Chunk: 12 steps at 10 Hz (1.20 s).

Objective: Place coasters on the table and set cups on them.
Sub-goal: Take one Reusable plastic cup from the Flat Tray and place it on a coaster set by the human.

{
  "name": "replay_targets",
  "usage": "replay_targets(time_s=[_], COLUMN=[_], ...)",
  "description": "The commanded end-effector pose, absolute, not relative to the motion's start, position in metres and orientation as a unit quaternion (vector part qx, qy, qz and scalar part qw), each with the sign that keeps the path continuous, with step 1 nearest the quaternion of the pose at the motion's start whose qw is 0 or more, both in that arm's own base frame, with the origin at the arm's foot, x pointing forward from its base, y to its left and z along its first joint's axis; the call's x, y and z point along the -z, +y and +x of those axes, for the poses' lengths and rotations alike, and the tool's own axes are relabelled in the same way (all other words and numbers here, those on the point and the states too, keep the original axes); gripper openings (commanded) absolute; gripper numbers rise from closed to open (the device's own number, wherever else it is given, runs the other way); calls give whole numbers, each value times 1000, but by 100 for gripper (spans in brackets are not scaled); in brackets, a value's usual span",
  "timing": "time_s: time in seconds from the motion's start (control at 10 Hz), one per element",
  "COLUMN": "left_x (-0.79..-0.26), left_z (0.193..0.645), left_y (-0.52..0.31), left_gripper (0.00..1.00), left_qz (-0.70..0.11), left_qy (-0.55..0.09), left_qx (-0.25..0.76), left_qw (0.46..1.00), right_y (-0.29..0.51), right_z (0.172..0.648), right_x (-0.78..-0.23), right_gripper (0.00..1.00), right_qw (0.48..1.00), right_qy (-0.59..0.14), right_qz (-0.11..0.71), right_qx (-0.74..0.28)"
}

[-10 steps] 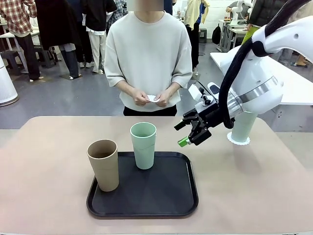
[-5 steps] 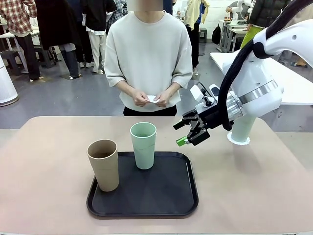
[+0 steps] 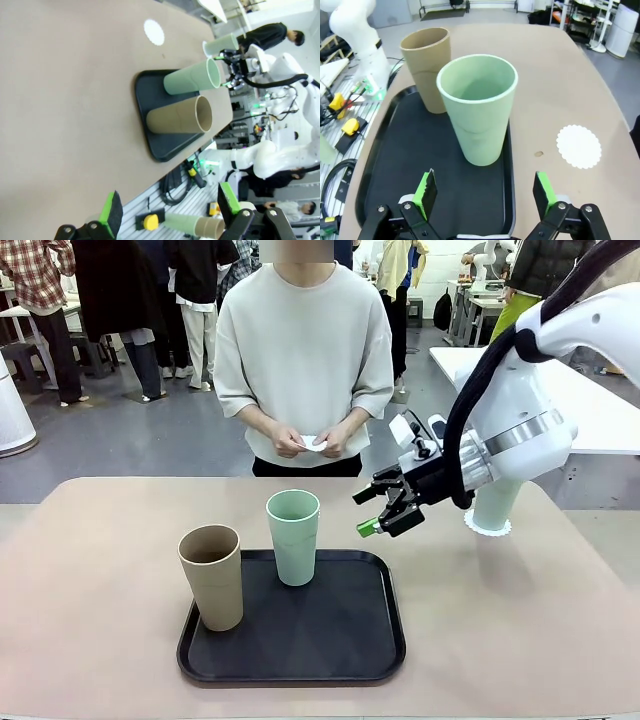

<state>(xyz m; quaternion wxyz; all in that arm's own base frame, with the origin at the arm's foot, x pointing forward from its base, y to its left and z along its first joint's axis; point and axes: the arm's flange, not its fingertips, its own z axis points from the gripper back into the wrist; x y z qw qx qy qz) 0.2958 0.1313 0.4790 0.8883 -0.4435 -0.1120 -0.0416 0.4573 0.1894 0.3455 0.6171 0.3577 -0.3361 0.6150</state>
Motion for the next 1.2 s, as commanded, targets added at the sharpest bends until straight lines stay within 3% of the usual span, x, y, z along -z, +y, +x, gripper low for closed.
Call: replay_targets(time_s=[0.0, 0.7, 1.1], left_x=[-479, -479, -479], left_z=[296, 296, 296], left_y=[132, 132, 132], left_gripper=[100, 100, 100], left_qz=[-447, -447, -447], left_qy=[-117, -117, -117], left_qx=[43, 43, 43], left_qw=[886, 886, 886], right_y=[205, 226, 237], right_z=[472, 472, 463], right_x=[-313, -290, -291], right_gripper=[100, 100, 100], right_qw=[626, 586, 591], right_qy=[-376, -349, -342], right_qz=[352, 411, 401], right_qx=[-586, -605, -611])
